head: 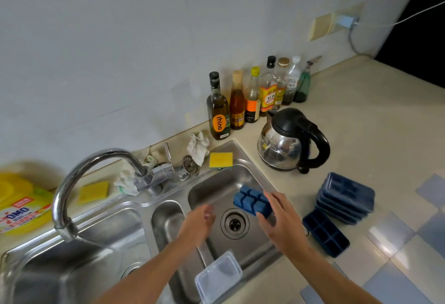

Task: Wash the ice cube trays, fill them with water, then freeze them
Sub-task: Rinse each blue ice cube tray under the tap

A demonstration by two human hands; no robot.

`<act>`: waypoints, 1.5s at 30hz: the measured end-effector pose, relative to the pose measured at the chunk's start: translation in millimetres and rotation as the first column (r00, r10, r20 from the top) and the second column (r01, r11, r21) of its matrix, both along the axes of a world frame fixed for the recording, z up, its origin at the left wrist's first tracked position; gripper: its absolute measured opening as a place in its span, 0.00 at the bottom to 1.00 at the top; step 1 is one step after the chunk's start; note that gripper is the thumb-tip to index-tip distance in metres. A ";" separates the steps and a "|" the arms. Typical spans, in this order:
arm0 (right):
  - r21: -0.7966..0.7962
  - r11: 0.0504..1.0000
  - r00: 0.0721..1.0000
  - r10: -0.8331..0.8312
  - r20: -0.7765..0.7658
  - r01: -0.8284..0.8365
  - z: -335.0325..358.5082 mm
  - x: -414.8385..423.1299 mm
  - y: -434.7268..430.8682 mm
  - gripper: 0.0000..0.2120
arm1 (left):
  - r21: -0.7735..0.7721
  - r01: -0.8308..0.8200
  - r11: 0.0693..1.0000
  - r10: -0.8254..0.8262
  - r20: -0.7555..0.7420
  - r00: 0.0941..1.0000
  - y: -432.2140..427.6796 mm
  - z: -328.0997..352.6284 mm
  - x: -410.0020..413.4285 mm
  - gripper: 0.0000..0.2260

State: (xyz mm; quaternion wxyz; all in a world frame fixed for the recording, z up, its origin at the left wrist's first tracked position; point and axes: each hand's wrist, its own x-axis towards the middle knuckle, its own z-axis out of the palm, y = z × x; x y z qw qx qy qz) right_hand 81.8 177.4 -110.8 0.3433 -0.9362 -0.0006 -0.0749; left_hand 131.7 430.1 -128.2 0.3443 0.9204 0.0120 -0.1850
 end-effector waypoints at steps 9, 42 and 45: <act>-0.005 1.000 0.999 -0.028 0.036 0.028 2.3 3.2 6.2 0.28 | 0.011 0.103 0.995 -0.103 0.001 0.995 -25.6 -4.8 16.7 0.13; 0.690 0.627 0.741 0.257 -0.621 0.361 47.9 -86.9 -184.8 0.22 | -0.301 -0.317 0.900 0.368 0.131 0.921 -240.9 56.8 -88.6 0.03; 0.646 0.646 0.722 0.206 -0.660 0.407 44.5 -93.0 -200.1 0.21 | -0.237 -0.209 0.949 0.243 0.123 0.962 -262.4 54.4 -81.1 0.05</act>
